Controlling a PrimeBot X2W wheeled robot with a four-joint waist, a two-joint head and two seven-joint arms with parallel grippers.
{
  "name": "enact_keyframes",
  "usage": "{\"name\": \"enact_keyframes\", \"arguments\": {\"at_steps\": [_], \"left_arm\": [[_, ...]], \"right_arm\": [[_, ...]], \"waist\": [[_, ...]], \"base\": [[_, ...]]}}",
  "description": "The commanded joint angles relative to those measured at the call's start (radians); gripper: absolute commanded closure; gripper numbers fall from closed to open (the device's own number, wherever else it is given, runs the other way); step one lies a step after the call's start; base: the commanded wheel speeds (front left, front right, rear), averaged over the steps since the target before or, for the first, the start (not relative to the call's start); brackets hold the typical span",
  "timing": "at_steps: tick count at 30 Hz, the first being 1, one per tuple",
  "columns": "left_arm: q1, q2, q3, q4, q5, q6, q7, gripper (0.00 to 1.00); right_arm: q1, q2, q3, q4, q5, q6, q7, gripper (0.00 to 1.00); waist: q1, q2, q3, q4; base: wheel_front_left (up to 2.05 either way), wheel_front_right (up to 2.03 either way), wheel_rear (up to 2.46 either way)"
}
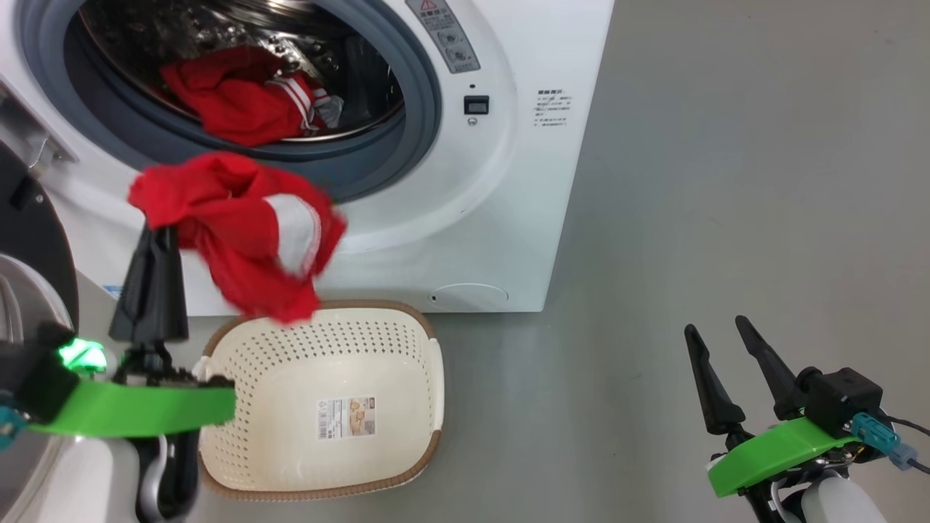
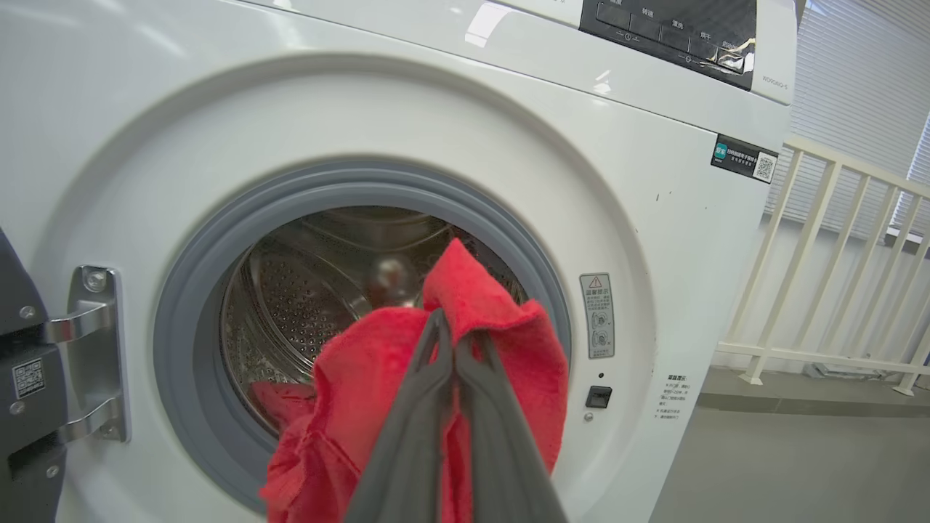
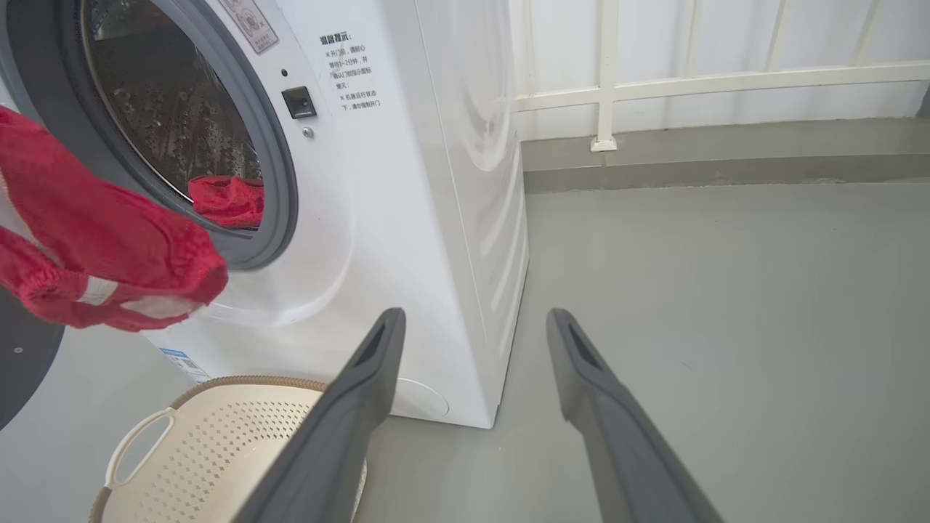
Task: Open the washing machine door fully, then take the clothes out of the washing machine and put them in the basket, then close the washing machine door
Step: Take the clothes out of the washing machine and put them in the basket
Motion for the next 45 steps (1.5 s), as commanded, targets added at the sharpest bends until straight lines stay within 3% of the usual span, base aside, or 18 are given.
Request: {"name": "enact_keyframes", "arguments": {"at_steps": [1,7,15,45], "left_arm": [[0.01,0.034,0.025,-0.03,0.012,0.009,-0.002,1.0],[0.065,0.022,-0.01,0.008,0.007,0.009,0.005,1.0],[0.046,-0.002,-0.072,0.221,-0.007,0.0,-0.002,1.0],[-0.339,0.015,-0.256,1.077,-0.116,-0.004,-0.008,1.0]], "right_arm": [[0.008,-0.008,0.019,-0.028,0.006,0.002,-0.012,0.0],[-0.003,-0.009,0.021,-0.033,0.007,0.002,-0.012,0.0],[-0.022,-0.004,0.027,-0.037,0.003,0.002,-0.012,0.0],[-0.132,0.041,0.062,-0.071,-0.012,0.002,-0.012,0.0]], "waist": [[0.0,-0.0001,0.008,0.003],[0.0,-0.0001,0.034,-0.003],[0.0,-0.0001,0.079,-0.021],[0.0,-0.0001,0.345,-0.149]], "base": [[0.0,0.0,0.0],[0.0,0.0,0.0],[0.0,0.0,0.0],[0.0,0.0,0.0]]}}
